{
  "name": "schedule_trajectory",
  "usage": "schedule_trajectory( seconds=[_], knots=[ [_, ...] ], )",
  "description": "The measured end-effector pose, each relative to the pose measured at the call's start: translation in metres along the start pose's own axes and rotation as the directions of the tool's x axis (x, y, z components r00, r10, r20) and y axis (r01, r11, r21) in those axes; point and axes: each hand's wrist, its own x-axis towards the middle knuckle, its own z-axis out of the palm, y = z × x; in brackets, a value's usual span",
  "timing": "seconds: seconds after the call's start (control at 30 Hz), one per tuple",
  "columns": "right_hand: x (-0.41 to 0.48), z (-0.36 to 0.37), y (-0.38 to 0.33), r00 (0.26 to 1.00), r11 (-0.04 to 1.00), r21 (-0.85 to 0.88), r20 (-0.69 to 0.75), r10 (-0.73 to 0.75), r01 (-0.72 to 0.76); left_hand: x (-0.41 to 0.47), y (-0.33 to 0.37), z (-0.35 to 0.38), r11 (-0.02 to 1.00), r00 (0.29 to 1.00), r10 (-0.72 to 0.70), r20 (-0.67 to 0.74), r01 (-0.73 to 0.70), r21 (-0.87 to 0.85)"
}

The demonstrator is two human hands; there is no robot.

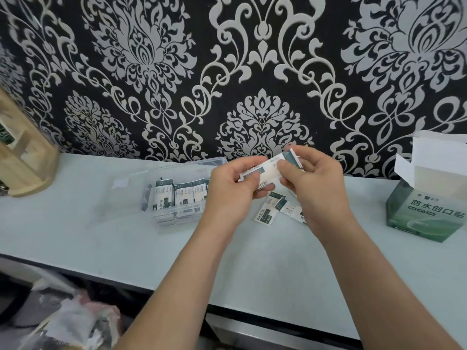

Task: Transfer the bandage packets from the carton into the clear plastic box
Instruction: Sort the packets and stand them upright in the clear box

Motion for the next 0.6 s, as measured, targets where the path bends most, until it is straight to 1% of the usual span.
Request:
schedule_trajectory(
  seconds=[0.07, 0.13, 0.23, 0.27, 0.33, 0.37, 0.4, 0.47, 0.53, 0.6],
  knots=[
    [-0.001, 0.006, -0.001, 0.996, 0.981, 0.176, 0.035, 0.081, -0.086, 0.001, 0.002, -0.013, 1.0, 1.0, -0.011, 0.003, 0.011, 0.022],
    [-0.001, 0.01, -0.001, 0.988, 0.942, 0.296, 0.066, 0.143, -0.156, 0.001, 0.003, -0.022, 0.994, 0.999, -0.033, 0.015, 0.032, 0.109],
    [-0.004, 0.024, -0.001, 0.981, 0.904, 0.381, 0.082, 0.176, -0.194, 0.001, 0.004, -0.043, 0.956, 1.0, -0.015, -0.001, 0.015, 0.293],
    [-0.005, 0.028, -0.001, 0.981, 0.896, 0.399, 0.081, 0.176, -0.194, 0.001, 0.005, -0.049, 0.95, 1.0, -0.006, -0.016, 0.011, 0.313],
    [-0.004, 0.047, -0.002, 0.982, 0.898, 0.399, 0.084, 0.167, -0.187, 0.001, 0.008, -0.065, 0.955, 0.997, 0.022, -0.079, 0.002, 0.297],
    [-0.003, 0.056, -0.003, 0.985, 0.912, 0.372, 0.083, 0.155, -0.174, 0.002, 0.009, -0.07, 0.958, 0.993, 0.034, -0.115, 0.0, 0.287],
    [-0.002, 0.069, -0.003, 0.987, 0.939, 0.309, 0.093, 0.131, -0.153, 0.004, 0.01, -0.08, 0.96, 0.986, 0.051, -0.161, -0.004, 0.28],
    [0.001, 0.094, -0.004, 0.986, 0.987, 0.119, 0.14, 0.088, -0.105, 0.007, 0.01, -0.094, 0.957, 0.966, 0.094, -0.24, -0.022, 0.289],
    [0.004, 0.122, -0.003, 0.975, 0.995, -0.064, 0.206, 0.084, -0.072, 0.011, 0.008, -0.115, 0.949, 0.95, 0.109, -0.292, -0.012, 0.314],
    [0.009, 0.14, 0.0, 0.966, 0.979, -0.195, 0.238, 0.1, -0.053, 0.014, 0.005, -0.13, 0.935, 0.95, 0.082, -0.301, 0.031, 0.353]
  ],
)
